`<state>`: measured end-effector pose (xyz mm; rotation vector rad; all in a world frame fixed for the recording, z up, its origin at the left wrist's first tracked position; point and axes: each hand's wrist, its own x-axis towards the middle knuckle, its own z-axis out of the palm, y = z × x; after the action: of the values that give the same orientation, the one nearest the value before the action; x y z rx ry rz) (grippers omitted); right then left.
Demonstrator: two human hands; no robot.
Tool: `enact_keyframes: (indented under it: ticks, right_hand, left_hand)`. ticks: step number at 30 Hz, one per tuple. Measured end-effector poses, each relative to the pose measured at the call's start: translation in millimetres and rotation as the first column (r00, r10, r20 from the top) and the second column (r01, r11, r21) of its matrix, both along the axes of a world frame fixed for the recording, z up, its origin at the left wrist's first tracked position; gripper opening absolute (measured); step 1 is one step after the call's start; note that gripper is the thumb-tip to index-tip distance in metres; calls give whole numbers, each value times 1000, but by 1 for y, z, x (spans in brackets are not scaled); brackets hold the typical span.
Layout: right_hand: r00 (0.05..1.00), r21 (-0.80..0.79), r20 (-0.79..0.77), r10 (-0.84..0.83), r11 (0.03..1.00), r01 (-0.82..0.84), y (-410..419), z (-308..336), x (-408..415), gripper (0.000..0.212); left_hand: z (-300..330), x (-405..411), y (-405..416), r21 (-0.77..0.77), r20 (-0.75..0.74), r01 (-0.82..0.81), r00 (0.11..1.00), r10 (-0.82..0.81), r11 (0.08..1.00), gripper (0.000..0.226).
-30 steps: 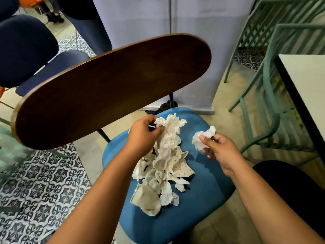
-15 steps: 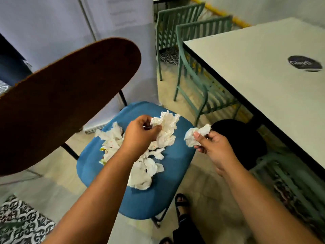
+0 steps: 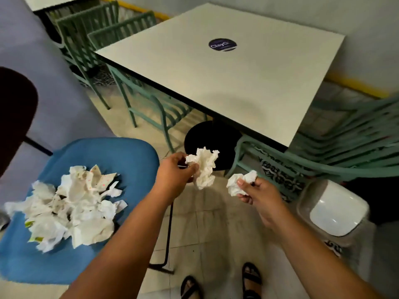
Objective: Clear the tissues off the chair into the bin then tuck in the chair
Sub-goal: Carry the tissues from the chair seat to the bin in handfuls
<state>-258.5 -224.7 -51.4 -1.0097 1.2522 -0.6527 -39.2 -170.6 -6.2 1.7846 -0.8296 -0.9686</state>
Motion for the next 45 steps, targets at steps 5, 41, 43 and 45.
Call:
enact_keyframes:
  ticks: [5, 41, 43, 45]
  right_hand:
    - [992, 24, -11, -128, 991, 129, -2, -12, -72, 4]
    - [869, 141, -494, 13, 988, 65, -74, -166, -365, 34]
    - [895, 128, -446, -22, 988, 88, -71, -162, -373, 22]
    - [914, 125, -404, -46, 987, 105, -68, -159, -387, 24]
  left_hand:
    - [-5, -74, -29, 52, 21, 139, 990, -140, 989, 19]
    - [-157, -409, -139, 402, 166, 262, 922, -351, 878, 20]
    - [-166, -423, -141, 416, 177, 282, 907, -381, 865, 23]
    - [-176, -442, -145, 435, 214, 313, 875, -435, 844, 25]
